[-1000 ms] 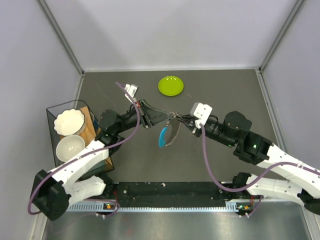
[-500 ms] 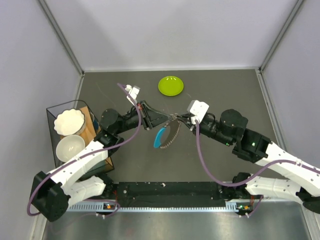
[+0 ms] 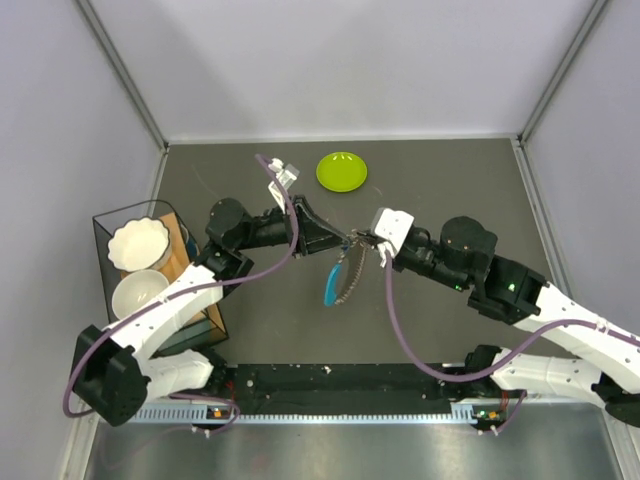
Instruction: Remove the keys from the keyring
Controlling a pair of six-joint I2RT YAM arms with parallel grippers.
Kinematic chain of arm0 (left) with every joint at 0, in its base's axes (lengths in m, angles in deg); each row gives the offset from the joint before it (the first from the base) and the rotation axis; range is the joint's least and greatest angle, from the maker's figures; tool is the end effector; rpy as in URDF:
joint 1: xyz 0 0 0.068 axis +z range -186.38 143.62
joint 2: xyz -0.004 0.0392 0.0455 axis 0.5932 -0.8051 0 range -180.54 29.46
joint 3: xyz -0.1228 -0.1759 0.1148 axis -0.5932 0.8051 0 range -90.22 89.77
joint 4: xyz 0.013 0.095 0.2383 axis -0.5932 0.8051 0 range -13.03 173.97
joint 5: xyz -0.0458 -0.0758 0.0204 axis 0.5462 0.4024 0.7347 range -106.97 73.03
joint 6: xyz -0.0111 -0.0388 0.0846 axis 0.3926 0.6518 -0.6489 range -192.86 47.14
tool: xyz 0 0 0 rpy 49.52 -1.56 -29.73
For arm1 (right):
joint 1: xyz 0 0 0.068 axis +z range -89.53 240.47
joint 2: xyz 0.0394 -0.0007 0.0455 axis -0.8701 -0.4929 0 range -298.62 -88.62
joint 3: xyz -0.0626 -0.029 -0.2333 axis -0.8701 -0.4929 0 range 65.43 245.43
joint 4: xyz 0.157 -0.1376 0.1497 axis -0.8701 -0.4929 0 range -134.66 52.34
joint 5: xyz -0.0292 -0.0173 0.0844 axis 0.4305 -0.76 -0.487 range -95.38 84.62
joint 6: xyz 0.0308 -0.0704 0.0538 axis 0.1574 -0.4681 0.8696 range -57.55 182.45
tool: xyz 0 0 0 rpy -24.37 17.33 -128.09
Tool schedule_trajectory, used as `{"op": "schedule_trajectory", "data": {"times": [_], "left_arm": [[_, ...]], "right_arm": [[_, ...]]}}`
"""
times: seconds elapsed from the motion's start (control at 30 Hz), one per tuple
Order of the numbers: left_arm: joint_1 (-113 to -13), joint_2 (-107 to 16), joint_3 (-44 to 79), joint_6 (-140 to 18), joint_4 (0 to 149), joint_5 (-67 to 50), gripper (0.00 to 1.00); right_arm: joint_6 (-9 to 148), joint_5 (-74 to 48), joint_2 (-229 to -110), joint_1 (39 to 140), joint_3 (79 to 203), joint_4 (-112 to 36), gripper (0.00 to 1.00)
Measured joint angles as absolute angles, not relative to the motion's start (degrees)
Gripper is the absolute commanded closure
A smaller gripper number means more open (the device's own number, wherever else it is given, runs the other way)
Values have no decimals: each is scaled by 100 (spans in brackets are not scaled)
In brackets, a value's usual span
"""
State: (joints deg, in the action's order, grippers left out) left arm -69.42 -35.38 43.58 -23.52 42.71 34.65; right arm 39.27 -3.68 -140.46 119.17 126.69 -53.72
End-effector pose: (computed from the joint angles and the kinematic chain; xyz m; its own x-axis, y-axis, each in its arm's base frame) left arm 0.2064 -0.2132 0.3389 -0.5900 -0.1782 -0.7875 0.8040 -0.0403 -0.5932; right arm 0.1374 0.2213 0.3771 0.2750 -0.3051 -0.9118 -0.7947 0.4617 -0.3942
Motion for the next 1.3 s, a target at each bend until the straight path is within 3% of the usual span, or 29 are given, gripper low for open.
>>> {"op": "schedule_trajectory", "data": {"times": [0.37, 0.77, 0.93, 1.3], "left_arm": [[-6907, -3818, 4113, -2483, 4273, 4245, 100], [-6903, -3975, 4113, -2313, 4100, 4610, 100], [-6879, -4047, 4113, -2199, 3971, 4669, 100], [-6798, -4318, 4111, -1943, 3440, 4676, 100]], "right_arm": [[2375, -775, -14044, 11917, 12669, -5531, 99], [1285, -1236, -14216, 11917, 12736, -5608, 88], [1125, -1278, -14422, 11917, 12957, -5772, 99], [1134, -897, -14968, 11906, 13532, -6303, 99]]}}
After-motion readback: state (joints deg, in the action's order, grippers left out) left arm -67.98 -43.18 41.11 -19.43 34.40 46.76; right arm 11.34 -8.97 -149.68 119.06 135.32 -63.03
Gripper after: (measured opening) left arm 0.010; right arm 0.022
